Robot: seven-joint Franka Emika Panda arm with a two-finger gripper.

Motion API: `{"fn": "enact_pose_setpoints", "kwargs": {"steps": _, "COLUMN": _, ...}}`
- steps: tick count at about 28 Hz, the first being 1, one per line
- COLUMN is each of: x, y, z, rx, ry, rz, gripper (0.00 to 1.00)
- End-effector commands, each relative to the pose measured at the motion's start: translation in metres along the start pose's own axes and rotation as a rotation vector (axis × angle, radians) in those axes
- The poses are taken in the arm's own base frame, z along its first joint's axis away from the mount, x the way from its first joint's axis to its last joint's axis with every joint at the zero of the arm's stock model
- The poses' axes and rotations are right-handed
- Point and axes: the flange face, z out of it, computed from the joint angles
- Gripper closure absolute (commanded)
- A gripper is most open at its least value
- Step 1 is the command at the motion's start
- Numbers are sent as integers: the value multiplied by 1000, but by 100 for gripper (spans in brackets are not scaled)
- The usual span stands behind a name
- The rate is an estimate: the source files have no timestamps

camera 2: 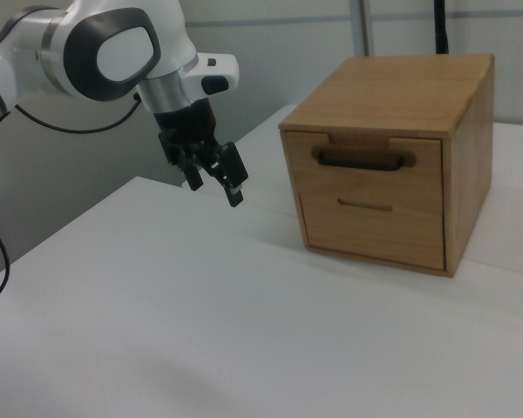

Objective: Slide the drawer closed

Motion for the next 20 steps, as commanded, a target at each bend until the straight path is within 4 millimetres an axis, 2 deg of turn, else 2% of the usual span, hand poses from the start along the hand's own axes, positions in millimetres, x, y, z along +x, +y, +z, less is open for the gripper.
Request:
{"fn": "enact_pose_setpoints", "kwargs": {"steps": 1, "x": -2, "y": -7, "z": -4, "rx": 18, "ry": 16, "rz": 17, "gripper": 0}}
{"fn": "enact_pose_setpoints", "kwargs": {"steps": 17, "x": 1, "y": -5, "z": 10, "rx": -24, "ry": -12, "rz": -45, "gripper": 0}}
{"fn": "enact_pose_setpoints", "kwargs": {"steps": 20, "x": 5, "y": -6, "z": 19, "rx": -34, "ry": -25, "rz": -85, "gripper": 0}}
